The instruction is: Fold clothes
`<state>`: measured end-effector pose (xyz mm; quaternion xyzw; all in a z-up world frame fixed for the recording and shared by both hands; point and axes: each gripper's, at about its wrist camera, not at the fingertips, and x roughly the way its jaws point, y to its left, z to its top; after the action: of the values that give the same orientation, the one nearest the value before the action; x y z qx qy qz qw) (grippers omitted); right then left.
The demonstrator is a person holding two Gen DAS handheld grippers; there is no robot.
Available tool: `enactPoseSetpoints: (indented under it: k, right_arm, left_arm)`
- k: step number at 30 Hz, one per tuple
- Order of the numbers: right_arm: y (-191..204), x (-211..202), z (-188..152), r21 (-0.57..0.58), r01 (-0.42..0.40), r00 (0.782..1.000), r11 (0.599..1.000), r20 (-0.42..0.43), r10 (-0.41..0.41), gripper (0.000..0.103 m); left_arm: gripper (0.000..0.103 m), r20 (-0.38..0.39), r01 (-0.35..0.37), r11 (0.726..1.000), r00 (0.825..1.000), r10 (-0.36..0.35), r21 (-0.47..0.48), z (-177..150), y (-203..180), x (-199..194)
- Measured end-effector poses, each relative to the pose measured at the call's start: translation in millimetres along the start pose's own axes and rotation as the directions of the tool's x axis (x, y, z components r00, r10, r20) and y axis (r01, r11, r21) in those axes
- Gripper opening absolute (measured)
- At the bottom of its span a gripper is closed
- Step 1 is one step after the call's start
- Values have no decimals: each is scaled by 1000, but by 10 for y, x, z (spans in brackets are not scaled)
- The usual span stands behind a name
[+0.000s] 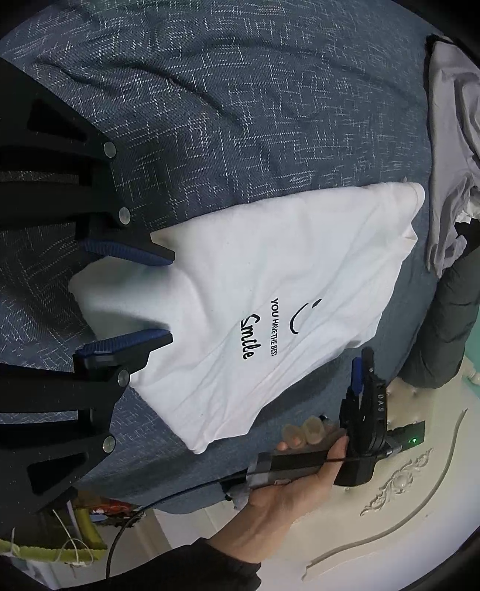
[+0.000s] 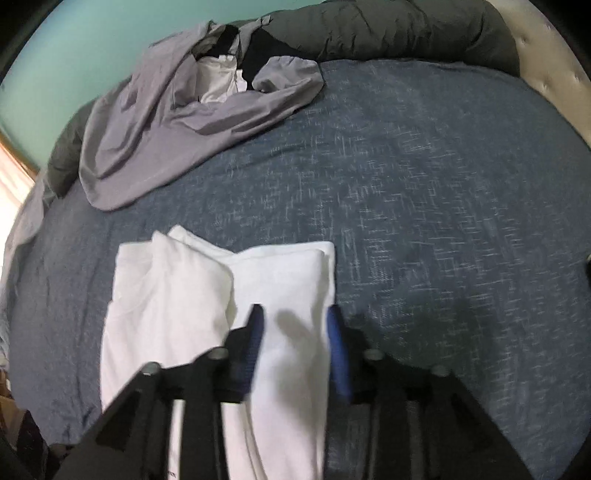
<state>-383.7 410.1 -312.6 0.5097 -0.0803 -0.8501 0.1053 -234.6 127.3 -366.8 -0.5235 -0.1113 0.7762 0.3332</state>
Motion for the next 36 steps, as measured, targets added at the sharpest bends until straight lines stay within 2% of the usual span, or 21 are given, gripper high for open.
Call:
enactPoseSetpoints:
  k: [5, 6, 7, 8, 11, 13, 17, 22, 25, 27, 28, 29, 31, 36]
  right_arm:
    - [-1, 67, 15, -7, 10, 1000, 1000, 15, -10, 37]
    - [0, 76, 17, -11, 15, 1000, 1000, 19, -15, 32]
    - [1, 85, 19, -14, 20, 1000, 1000, 22, -20, 18]
    - [2, 95, 21, -18, 26, 999, 1000, 26, -25, 9]
    - [5, 122, 27, -30, 41, 999, 999, 37, -40, 2]
    - [7, 140, 31, -38, 52, 998, 998, 44, -50, 1]
    - [-102, 110, 50, -17, 122, 991, 992, 56, -121, 0]
    - [-240, -119, -27, 56, 33, 995, 998, 95, -38, 1]
    - [-228, -276, -177, 57, -48, 997, 997, 57, 44, 1]
    - [-214, -417, -357, 42, -84, 996, 996, 35, 82, 4]
    - [-224, -468, -439, 47, -110, 994, 993, 20, 109, 13]
    - [-233, -519, -520, 52, -135, 991, 989, 5, 135, 35]
    - [-290, -647, -724, 77, -189, 982, 979, -5, 190, 53]
    - [-352, -763, -1125, 76, -228, 970, 971, -74, 234, 53]
  left_arm:
    - [42, -1, 3, 1000, 1000, -3, 9, -48, -18, -14]
    - [43, 1, 6, 1000, 1000, -6, 6, -68, -6, -15]
    - [43, 2, 8, 1000, 1000, -8, 3, -69, -2, -6]
    - [43, 3, 9, 1000, 1000, -9, 3, -67, 16, -31]
    - [43, 6, 11, 1000, 1000, -11, 6, -73, 14, -25]
    - [43, 9, 15, 1000, 1000, -15, 1, -79, 19, -25]
    - [44, 11, 15, 1000, 1000, -15, -2, -84, 16, -20]
    - [44, 11, 9, 1000, 1000, -9, -13, -87, 38, -61]
    - [44, 12, -4, 1000, 1000, 4, -22, -81, 34, -104]
    - [44, 17, -16, 999, 1000, 17, -38, -77, 50, -146]
    - [46, 20, -23, 999, 1000, 24, -49, -76, 65, -170]
    - [49, 19, -28, 998, 999, 29, -59, -75, 80, -180]
    - [54, 17, -29, 996, 999, 30, -89, -67, 109, -193]
    - [55, 23, -12, 983, 1000, 16, -181, -45, 209, -239]
